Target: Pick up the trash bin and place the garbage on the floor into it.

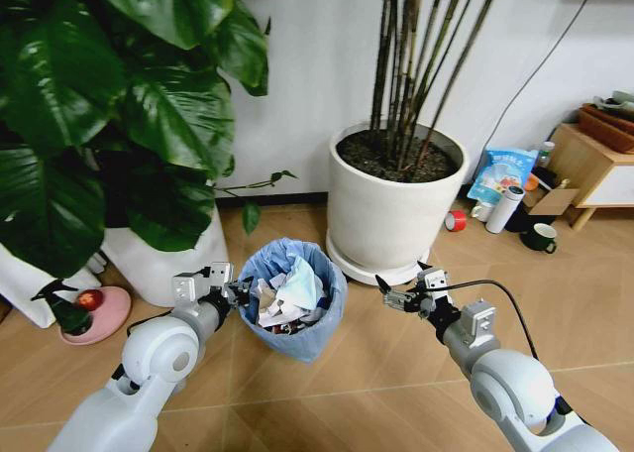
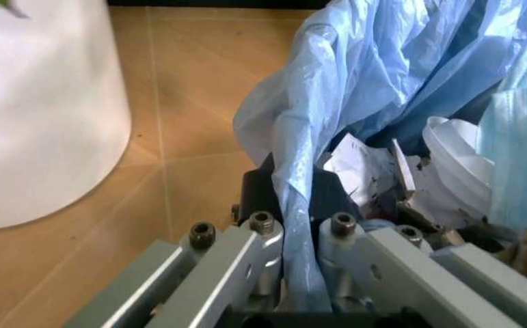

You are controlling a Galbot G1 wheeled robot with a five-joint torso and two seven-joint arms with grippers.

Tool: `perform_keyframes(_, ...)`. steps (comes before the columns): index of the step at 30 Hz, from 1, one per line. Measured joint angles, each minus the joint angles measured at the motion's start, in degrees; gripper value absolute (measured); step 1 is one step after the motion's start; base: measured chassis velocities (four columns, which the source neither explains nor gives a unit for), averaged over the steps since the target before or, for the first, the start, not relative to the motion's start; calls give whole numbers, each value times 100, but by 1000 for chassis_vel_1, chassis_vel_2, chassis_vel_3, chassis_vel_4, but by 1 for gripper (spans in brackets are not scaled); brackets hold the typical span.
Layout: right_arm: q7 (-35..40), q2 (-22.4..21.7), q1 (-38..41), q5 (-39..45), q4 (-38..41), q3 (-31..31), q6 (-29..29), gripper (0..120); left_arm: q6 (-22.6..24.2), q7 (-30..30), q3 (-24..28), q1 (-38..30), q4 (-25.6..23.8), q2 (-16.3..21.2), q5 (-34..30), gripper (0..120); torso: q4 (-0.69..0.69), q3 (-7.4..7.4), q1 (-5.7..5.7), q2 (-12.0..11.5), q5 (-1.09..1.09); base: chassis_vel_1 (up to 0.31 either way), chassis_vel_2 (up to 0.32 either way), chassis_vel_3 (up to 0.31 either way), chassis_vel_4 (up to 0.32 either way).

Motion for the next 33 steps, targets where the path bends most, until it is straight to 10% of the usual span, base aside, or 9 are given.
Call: perform_keyframes(33, 120, 28, -224, 19, 37, 212, -49, 100, -37, -16, -47, 100, -57, -135, 119, 0, -2, -1, -1, 0, 3, 67, -43, -67, 47)
